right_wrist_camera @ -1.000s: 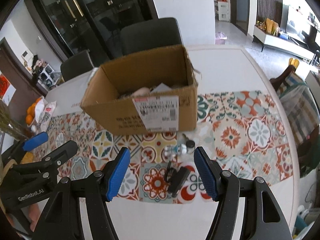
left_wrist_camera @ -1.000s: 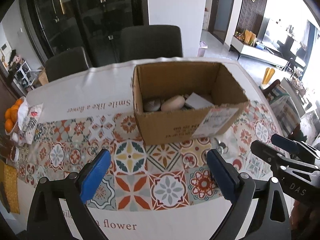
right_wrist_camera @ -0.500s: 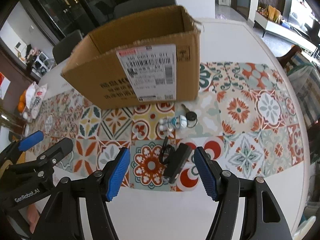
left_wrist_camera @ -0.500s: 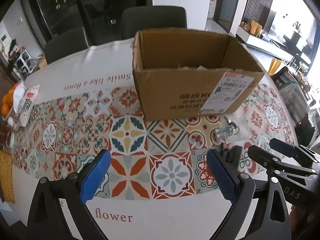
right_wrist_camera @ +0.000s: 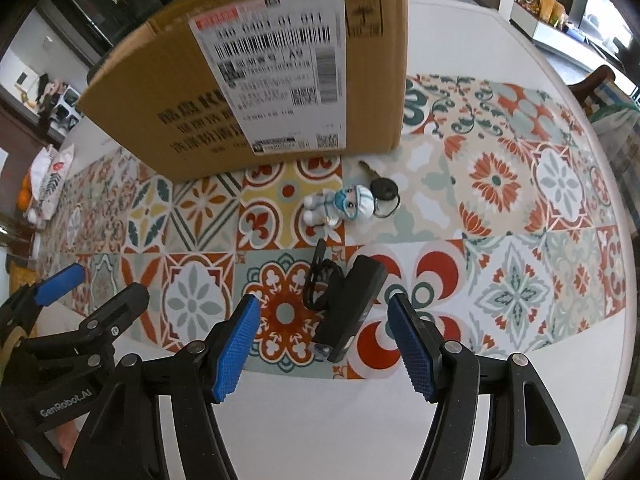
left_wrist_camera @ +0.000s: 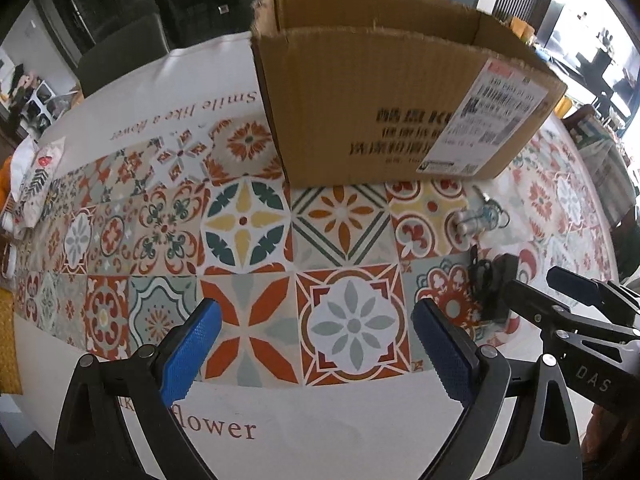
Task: Organize rigid objects
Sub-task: 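Withdraw both tools from the box toward the black adapter and keychain, then grasp the black adapter with the right tool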
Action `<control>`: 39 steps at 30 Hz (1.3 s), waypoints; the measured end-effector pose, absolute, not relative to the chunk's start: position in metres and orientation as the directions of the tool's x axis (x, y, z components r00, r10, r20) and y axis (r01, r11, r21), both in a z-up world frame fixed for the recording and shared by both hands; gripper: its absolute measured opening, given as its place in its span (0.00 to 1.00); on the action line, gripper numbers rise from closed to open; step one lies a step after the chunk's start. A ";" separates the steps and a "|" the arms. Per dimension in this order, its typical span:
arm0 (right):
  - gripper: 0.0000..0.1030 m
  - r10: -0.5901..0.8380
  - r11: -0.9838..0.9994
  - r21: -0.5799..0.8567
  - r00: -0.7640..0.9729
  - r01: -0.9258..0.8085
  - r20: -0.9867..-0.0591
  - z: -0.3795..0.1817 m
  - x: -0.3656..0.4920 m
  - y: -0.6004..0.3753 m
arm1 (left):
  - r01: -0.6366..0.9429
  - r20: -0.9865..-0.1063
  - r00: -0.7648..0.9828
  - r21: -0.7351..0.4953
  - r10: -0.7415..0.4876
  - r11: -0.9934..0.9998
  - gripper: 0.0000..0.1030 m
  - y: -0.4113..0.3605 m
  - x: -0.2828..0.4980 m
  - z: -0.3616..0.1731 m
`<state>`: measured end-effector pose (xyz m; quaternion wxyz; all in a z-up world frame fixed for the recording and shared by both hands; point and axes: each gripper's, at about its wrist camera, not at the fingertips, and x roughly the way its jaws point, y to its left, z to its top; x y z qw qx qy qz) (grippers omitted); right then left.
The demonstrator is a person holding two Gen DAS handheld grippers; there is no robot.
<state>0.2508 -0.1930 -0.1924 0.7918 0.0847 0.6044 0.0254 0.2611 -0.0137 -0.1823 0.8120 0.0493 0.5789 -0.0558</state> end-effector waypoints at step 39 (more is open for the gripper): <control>0.36 0.144 0.980 0.171 0.231 0.102 -0.962 -0.230 0.253 -0.208 | 0.193 -0.968 0.246 0.009 -0.040 0.981 0.95 -0.036 0.272 -0.225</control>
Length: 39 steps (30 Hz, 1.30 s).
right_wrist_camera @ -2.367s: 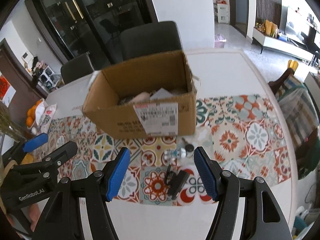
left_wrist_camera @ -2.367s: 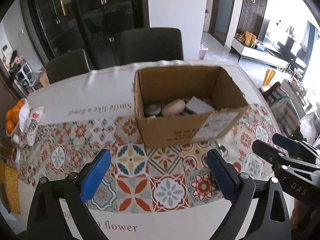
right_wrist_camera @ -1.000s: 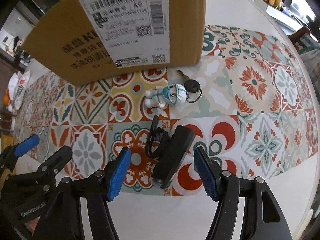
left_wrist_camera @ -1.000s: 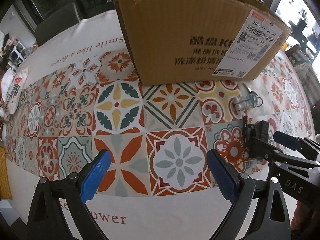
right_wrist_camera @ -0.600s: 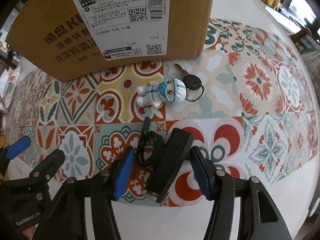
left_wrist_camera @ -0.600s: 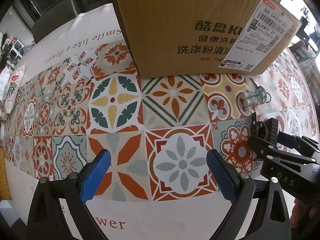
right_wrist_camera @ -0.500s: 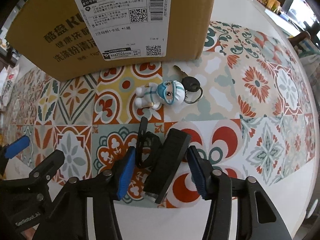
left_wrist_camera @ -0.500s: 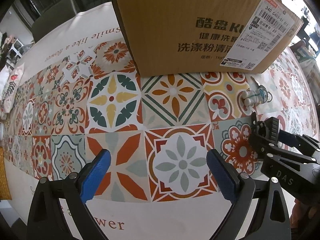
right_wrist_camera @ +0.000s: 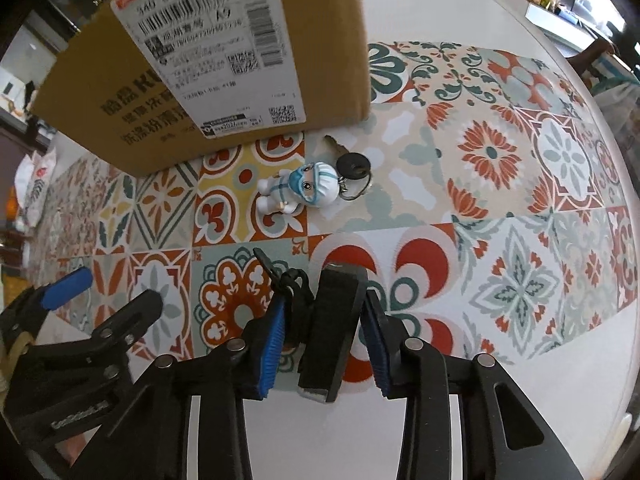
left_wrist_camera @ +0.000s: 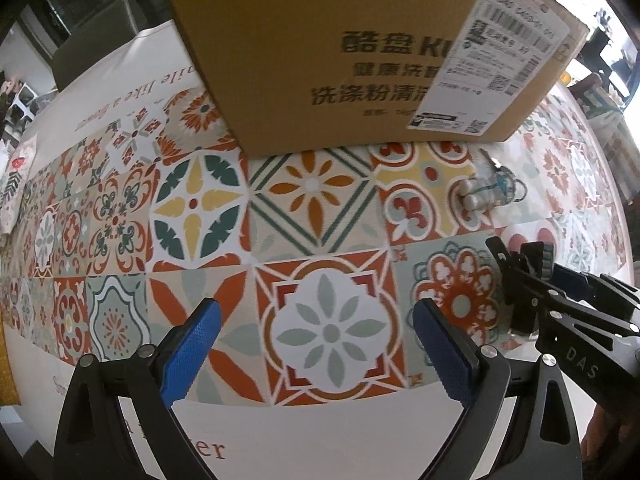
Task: Organize rigid objects
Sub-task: 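Grasp the black adapter with the right tool, then grasp the white astronaut keychain with the left tool while the right tool holds the adapter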
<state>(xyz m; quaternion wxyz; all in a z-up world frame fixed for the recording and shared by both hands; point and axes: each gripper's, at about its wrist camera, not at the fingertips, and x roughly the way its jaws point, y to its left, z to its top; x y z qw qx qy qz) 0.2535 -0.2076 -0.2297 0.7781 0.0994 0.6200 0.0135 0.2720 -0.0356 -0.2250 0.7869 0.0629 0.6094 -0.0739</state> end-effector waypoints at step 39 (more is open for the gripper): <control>0.35 0.188 0.952 0.248 0.295 0.180 -0.937 -0.214 0.268 -0.311 | 0.181 -0.946 0.278 -0.117 -0.165 0.977 0.81 -0.161 0.324 -0.244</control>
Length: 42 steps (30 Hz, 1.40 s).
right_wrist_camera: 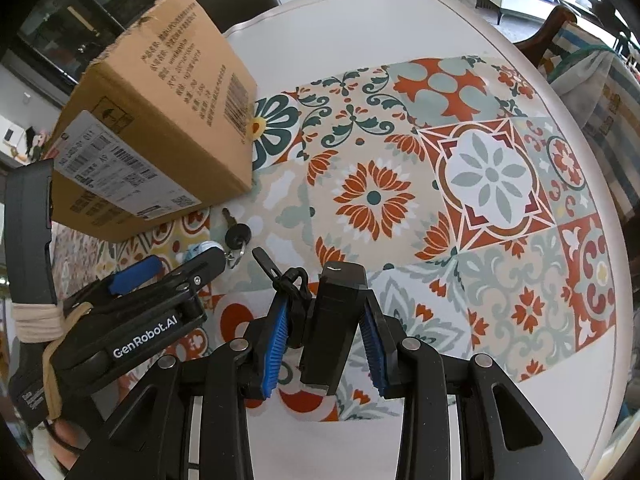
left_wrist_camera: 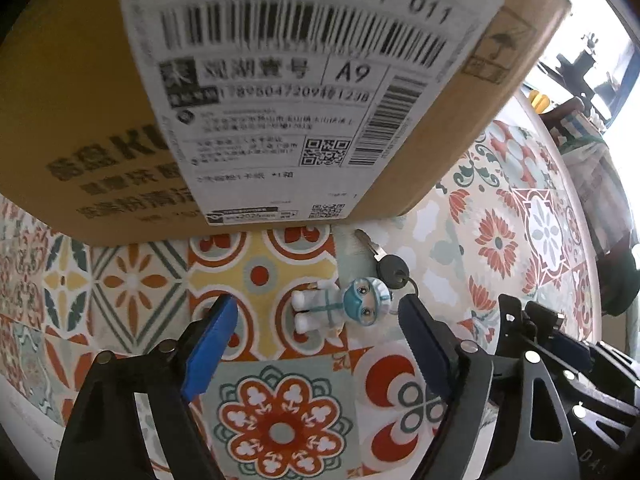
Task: Organize rigid objects
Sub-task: 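Grasp the white astronaut keychain with the left tool while the right tool holds the adapter, then lift and carry the keychain and adapter over the box with both tools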
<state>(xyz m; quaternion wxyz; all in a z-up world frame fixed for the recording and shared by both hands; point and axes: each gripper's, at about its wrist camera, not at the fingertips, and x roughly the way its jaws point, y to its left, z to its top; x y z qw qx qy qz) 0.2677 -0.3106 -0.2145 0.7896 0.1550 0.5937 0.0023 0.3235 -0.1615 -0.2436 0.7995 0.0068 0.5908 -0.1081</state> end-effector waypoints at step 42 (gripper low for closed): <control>0.35 0.262 0.947 0.311 0.363 0.084 -0.894 -0.164 0.242 -0.252 | 0.229 -0.901 0.362 -0.163 -0.239 0.960 0.52 -0.080 0.268 -0.181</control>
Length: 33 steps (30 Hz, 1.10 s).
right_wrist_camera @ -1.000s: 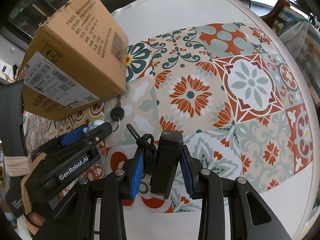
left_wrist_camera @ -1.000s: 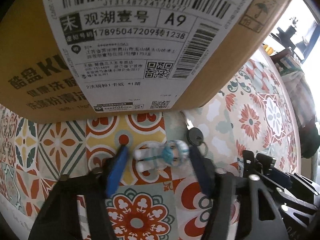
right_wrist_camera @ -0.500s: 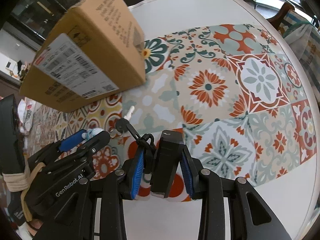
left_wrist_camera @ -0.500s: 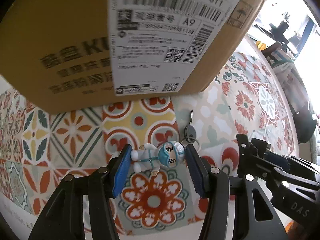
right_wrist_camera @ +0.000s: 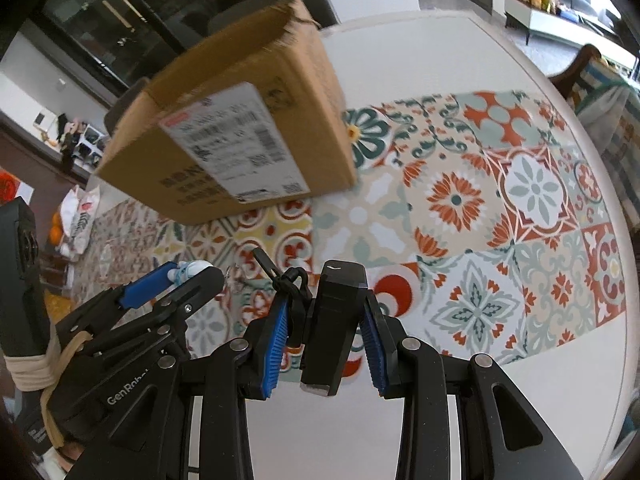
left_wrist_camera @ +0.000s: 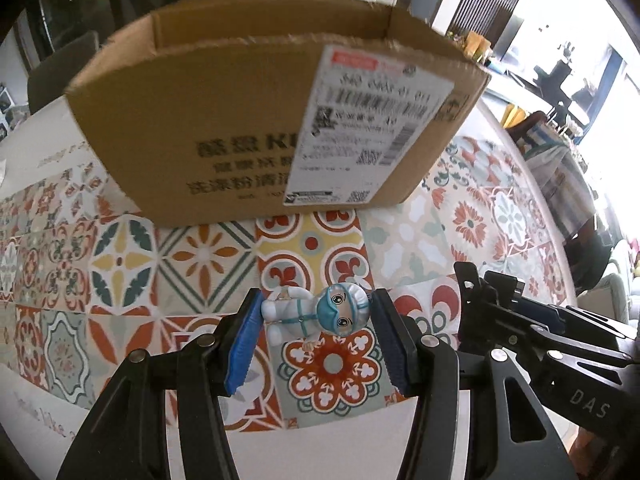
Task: Organize rigid objects
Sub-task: 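Lift and carry the keychain and adapter over the box with both tools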
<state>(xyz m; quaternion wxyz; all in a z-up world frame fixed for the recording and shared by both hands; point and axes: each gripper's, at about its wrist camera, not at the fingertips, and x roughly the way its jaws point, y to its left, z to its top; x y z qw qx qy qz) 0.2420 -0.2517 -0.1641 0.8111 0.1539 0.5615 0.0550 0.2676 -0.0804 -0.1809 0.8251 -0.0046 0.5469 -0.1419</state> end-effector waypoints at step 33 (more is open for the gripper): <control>0.34 0.338 0.936 0.325 0.585 -0.133 -0.737 -0.032 0.247 -0.197 | 0.198 -0.750 0.623 -0.123 -0.222 0.972 0.52 -0.026 0.250 -0.034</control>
